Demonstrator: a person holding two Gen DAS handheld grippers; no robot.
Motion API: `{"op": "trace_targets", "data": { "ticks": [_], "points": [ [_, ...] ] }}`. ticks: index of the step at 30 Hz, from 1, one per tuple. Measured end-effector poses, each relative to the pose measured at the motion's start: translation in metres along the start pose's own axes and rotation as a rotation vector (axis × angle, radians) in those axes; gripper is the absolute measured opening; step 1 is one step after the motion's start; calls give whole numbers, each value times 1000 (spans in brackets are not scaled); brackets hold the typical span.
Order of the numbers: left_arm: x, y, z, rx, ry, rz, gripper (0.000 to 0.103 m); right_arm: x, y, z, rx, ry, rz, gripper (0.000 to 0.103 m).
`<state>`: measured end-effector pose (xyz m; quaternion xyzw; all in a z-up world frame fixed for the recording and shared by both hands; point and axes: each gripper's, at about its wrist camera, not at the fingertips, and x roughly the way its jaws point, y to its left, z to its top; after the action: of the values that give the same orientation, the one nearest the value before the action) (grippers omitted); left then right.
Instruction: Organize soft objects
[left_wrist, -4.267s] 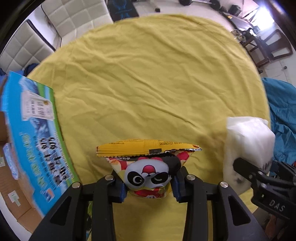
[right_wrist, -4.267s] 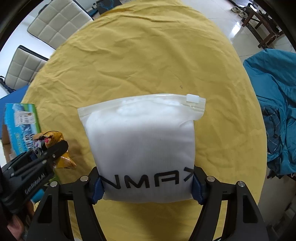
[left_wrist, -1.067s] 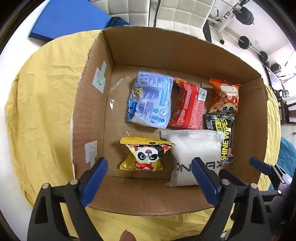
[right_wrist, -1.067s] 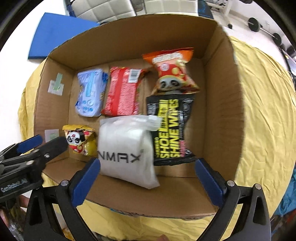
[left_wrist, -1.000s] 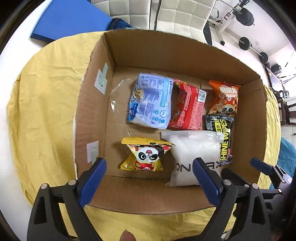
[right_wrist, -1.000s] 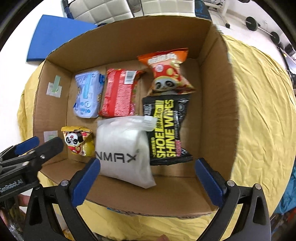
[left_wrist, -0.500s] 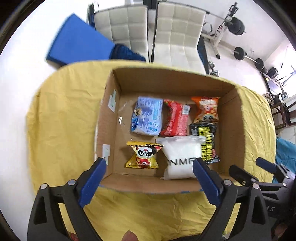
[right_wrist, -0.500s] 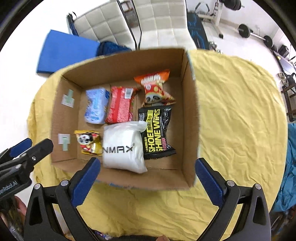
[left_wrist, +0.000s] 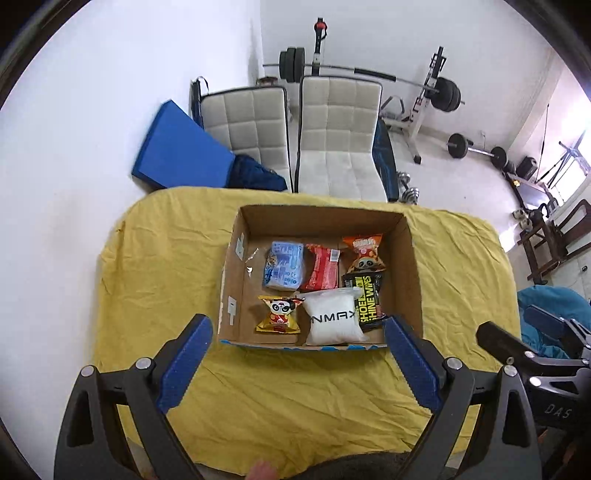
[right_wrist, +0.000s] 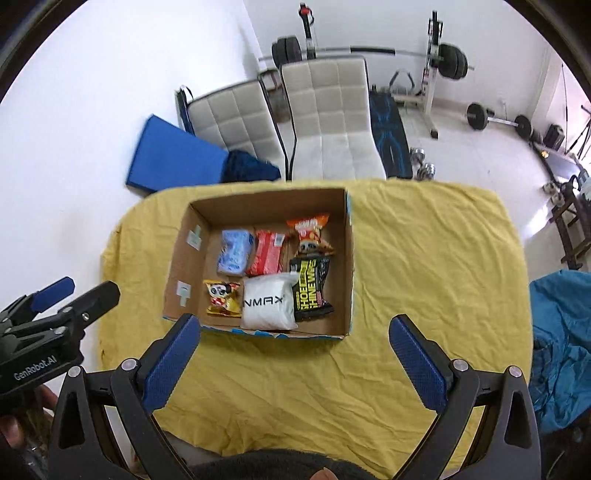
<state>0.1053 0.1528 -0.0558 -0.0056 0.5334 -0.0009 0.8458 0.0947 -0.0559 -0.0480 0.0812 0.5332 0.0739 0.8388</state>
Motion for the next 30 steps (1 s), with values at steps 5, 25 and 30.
{"op": "trace_targets", "data": {
  "ticks": [5,25,30],
  "points": [
    [-36,-3,-9,-6,-54,17,101,-41,4,-4,-21,-60,1,103],
    [-98,-8,-20,-28,-154,3,101,-90,-1,-13,-19,-112,-42,103],
    [-99,-8,-21,-36,-155,2,101,-88,-2,-15,-21,-107,-38,103]
  ]
}}
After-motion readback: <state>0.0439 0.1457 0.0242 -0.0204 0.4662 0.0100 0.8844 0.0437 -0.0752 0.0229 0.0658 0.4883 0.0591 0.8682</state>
